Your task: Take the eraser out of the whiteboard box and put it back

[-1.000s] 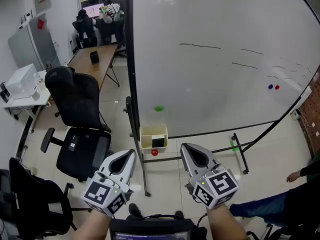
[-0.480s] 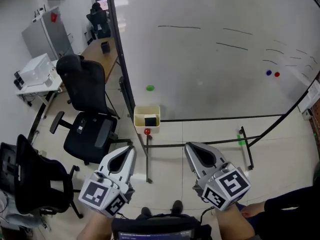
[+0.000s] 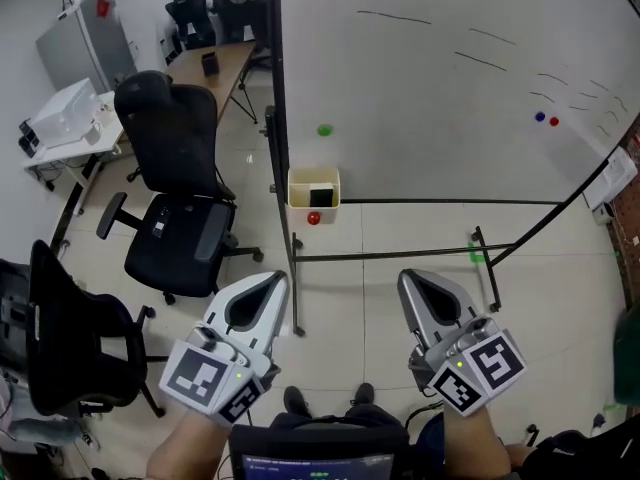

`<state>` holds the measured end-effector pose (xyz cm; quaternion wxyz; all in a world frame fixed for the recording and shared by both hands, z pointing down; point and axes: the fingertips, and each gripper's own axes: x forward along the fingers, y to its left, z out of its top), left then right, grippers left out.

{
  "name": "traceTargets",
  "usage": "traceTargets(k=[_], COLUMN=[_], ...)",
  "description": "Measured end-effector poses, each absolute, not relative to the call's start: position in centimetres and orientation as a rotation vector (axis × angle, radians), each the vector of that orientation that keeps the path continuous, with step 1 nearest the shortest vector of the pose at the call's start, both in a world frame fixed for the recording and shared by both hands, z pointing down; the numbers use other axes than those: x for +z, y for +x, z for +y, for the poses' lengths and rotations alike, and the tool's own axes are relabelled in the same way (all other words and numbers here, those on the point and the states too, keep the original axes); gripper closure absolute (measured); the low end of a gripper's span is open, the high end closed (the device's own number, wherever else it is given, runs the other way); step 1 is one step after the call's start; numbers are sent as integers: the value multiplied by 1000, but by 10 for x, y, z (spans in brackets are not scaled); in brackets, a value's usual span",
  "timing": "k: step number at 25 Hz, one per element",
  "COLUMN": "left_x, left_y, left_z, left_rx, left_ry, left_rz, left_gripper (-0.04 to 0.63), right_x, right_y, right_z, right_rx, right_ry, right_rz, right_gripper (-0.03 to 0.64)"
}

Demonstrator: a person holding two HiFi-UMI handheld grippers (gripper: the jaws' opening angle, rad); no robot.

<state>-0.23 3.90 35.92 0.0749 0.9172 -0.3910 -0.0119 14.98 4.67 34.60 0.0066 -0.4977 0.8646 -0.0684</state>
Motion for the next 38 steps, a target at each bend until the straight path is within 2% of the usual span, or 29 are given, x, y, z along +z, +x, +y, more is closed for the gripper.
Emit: traceTargets(k=[17,38], left_x=[331,319], left_y=[55,56], left_z=[97,112], left_rx=[-77,-100], left_ry=[2769,2785], left_rz=[-1248,-1253], left_gripper=[560,560], right_x=[310,297], right_y=[212,218], right_z=[108,124], right_rx=[-126,-86], right_ry=[-1463,-1487], right_rz=[2712,2693], right_gripper=[595,595])
